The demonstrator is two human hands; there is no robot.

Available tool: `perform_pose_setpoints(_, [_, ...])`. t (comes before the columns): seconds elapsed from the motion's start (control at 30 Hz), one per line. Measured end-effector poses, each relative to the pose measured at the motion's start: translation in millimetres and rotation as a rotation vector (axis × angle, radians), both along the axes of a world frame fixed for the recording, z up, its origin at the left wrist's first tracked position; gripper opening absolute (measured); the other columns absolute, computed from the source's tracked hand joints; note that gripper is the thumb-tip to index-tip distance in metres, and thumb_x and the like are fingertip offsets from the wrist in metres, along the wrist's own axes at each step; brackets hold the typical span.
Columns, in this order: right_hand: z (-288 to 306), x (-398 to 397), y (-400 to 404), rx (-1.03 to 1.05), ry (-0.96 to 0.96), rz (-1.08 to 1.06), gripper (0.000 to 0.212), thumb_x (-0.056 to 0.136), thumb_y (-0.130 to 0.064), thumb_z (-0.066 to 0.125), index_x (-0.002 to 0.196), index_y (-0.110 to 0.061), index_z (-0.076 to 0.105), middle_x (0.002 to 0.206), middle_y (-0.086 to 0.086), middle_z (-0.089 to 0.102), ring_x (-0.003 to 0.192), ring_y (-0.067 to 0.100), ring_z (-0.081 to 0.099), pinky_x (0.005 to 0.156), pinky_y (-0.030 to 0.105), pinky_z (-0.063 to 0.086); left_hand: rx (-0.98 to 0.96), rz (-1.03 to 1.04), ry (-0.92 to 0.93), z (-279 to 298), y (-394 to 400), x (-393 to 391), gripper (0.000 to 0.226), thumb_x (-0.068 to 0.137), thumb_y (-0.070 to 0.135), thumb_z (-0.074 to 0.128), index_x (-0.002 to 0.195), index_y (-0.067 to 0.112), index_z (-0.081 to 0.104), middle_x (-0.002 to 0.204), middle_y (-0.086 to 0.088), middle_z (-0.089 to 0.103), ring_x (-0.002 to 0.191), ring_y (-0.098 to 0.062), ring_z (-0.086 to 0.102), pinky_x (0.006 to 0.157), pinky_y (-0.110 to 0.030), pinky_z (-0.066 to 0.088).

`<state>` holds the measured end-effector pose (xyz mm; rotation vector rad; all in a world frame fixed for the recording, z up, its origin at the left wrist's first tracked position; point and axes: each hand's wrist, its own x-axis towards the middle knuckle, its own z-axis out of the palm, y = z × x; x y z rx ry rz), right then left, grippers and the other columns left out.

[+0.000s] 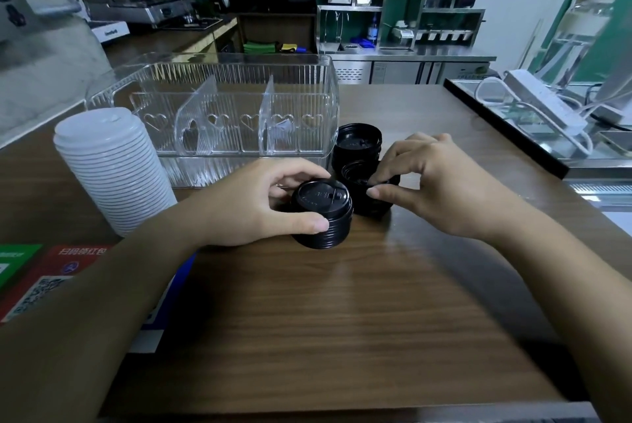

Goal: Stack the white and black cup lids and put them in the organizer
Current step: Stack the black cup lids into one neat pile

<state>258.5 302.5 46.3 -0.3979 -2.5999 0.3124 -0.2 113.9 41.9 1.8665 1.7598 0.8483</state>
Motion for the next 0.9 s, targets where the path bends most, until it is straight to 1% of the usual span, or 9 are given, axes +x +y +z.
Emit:
perform_pose_setpoints(0.13, [0,-2,-3,0.012,-0.009,-0.013,0.007,0.097,-0.042,0.079,0.094,-0.036,0.082,0.097,-0.026,0.071,0.103,0.006,0.06,0.109,0.048,0.039,0.008,-0.005,0.017,-2,1,0,0.053,0.095,0.042,0.092,0.144,0.039,0.072,0.135,0.021,0.077,0.131,-0.004,0.072,0.117,-0.041,0.058])
perform_pose_setpoints(0.2, [0,-3,-4,0.021,-0.013,-0.021,0.012,0.097,-0.043,0.076,0.095,-0.032,0.08,0.096,-0.025,0.069,0.1,0.01,0.059,0.104,0.043,0.038,0.005,-0.005,0.016,-2,2,-1,0.054,0.094,0.043,0.093,0.143,0.039,0.072,0.135,0.022,0.077,0.131,-0.003,0.072,0.117,-0.042,0.057])
perform_pose_setpoints(0.3, [0,-5,-6,0.029,-0.025,-0.025,0.017,0.097,-0.046,0.072,0.095,-0.03,0.074,0.095,-0.024,0.067,0.098,0.012,0.057,0.098,0.038,0.036,0.01,-0.009,0.016,-2,2,-1,0.054,0.094,0.043,0.093,0.144,0.039,0.072,0.135,0.022,0.077,0.131,-0.003,0.072,0.118,-0.043,0.058])
perform_pose_setpoints(0.43, [0,-7,-8,-0.029,-0.013,-0.021,0.022,0.09,-0.044,0.084,0.089,-0.029,0.068,0.091,-0.021,0.066,0.093,0.012,0.058,0.093,0.036,0.04,0.021,-0.014,-0.015,-5,2,-1,0.054,0.094,0.038,0.095,0.144,0.035,0.073,0.135,0.017,0.079,0.132,-0.007,0.073,0.119,-0.046,0.057])
perform_pose_setpoints(0.5, [1,-6,-9,-0.08,0.005,-0.002,0.024,0.088,-0.043,0.087,0.085,-0.03,0.068,0.088,-0.02,0.068,0.092,0.007,0.06,0.089,0.032,0.041,0.022,-0.01,-0.017,-4,2,0,0.055,0.093,0.038,0.095,0.143,0.034,0.073,0.134,0.016,0.079,0.131,-0.007,0.074,0.118,-0.046,0.058])
perform_pose_setpoints(0.6, [4,-3,-10,-0.153,0.036,0.019,0.02,0.091,-0.044,0.086,0.084,-0.029,0.075,0.086,-0.018,0.072,0.094,0.011,0.065,0.088,0.03,0.048,0.022,-0.011,-0.025,-3,3,0,0.055,0.093,0.037,0.095,0.143,0.033,0.074,0.133,0.016,0.08,0.13,-0.007,0.075,0.117,-0.043,0.059])
perform_pose_setpoints(0.77, [7,-2,-11,-0.156,0.084,0.028,0.014,0.094,-0.036,0.085,0.086,-0.026,0.08,0.09,-0.016,0.075,0.096,0.013,0.069,0.087,0.022,0.05,0.011,0.0,-0.061,-3,2,0,0.066,0.088,0.05,0.091,0.149,0.033,0.071,0.135,0.019,0.079,0.13,-0.003,0.074,0.118,-0.039,0.058])
perform_pose_setpoints(0.83, [9,0,-12,-0.176,0.111,0.013,0.013,0.096,-0.035,0.085,0.086,-0.027,0.08,0.093,-0.014,0.076,0.102,0.014,0.069,0.09,0.023,0.05,-0.004,0.003,-0.091,-2,1,-1,0.068,0.092,0.055,0.089,0.153,0.034,0.068,0.138,0.019,0.079,0.13,-0.002,0.075,0.117,-0.037,0.058])
perform_pose_setpoints(0.9, [12,2,-12,-0.198,0.153,0.003,0.015,0.096,-0.035,0.084,0.085,-0.026,0.08,0.093,-0.012,0.076,0.102,0.015,0.069,0.09,0.024,0.049,0.023,0.029,-0.095,-1,1,-1,0.068,0.096,0.061,0.085,0.156,0.034,0.067,0.142,0.018,0.078,0.131,-0.001,0.074,0.117,-0.035,0.059])
